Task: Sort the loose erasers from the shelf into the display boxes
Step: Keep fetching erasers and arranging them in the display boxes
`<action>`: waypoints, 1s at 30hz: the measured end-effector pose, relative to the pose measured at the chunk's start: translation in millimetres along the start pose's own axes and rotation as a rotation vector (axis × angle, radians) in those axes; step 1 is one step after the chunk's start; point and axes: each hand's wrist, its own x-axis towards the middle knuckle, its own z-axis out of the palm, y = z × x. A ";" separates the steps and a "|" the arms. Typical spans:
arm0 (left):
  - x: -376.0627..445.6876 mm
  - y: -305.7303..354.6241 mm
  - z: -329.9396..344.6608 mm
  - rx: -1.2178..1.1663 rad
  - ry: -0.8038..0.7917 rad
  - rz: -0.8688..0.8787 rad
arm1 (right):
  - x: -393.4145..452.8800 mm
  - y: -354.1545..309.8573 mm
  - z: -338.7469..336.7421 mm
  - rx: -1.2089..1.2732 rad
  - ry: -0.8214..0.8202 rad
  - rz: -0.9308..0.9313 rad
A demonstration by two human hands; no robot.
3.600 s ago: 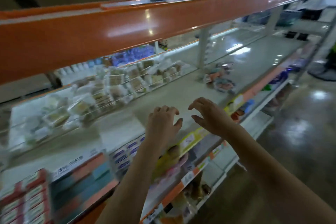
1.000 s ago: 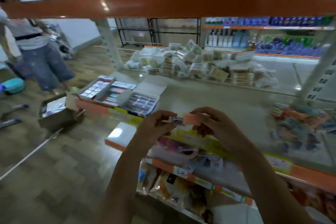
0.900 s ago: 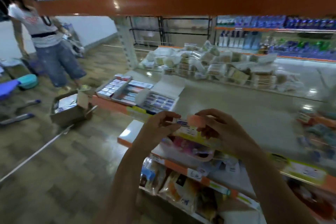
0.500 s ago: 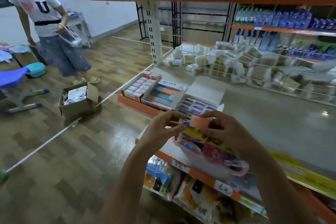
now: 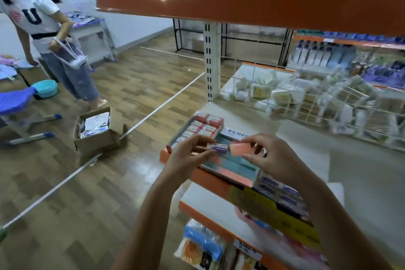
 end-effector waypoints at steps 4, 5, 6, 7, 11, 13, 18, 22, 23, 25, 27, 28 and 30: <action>25.3 -7.8 -20.8 0.028 -0.047 0.014 | 24.3 3.4 18.3 -0.141 -0.012 0.029; 31.8 -9.1 -24.5 0.037 -0.068 0.023 | 28.0 4.1 22.8 -0.187 -0.013 0.044; 38.7 -10.4 -27.7 0.048 -0.090 0.029 | 31.0 5.0 27.3 -0.230 -0.024 0.061; 46.2 -11.9 -30.3 0.056 -0.110 0.034 | 33.2 5.8 31.6 -0.265 -0.041 0.081; 75.2 -15.6 -39.1 0.084 -0.223 0.075 | 39.2 5.6 46.6 -0.377 -0.107 0.187; 87.1 -15.1 -44.9 0.077 -0.295 0.089 | 41.2 3.3 53.7 -0.426 -0.117 0.231; 111.2 -16.9 -55.5 0.067 -0.452 0.125 | 39.9 -2.8 67.8 -0.523 -0.037 0.365; 121.4 -22.1 -59.2 0.063 -0.556 0.152 | 37.6 -8.6 75.7 -0.568 0.046 0.427; 123.2 -23.3 -59.5 0.063 -0.582 0.160 | 37.2 -10.4 77.3 -0.575 0.057 0.444; 126.3 -24.7 -60.0 0.067 -0.614 0.171 | 36.2 -12.2 79.5 -0.593 0.071 0.468; 128.9 -25.6 -59.3 0.073 -0.645 0.176 | 34.4 -13.6 80.4 -0.610 0.087 0.500; 129.6 -25.6 -58.7 0.069 -0.656 0.176 | 33.5 -14.1 80.4 -0.618 0.094 0.515; 129.8 -24.4 -57.3 0.054 -0.677 0.176 | 32.3 -14.3 79.8 -0.634 0.100 0.539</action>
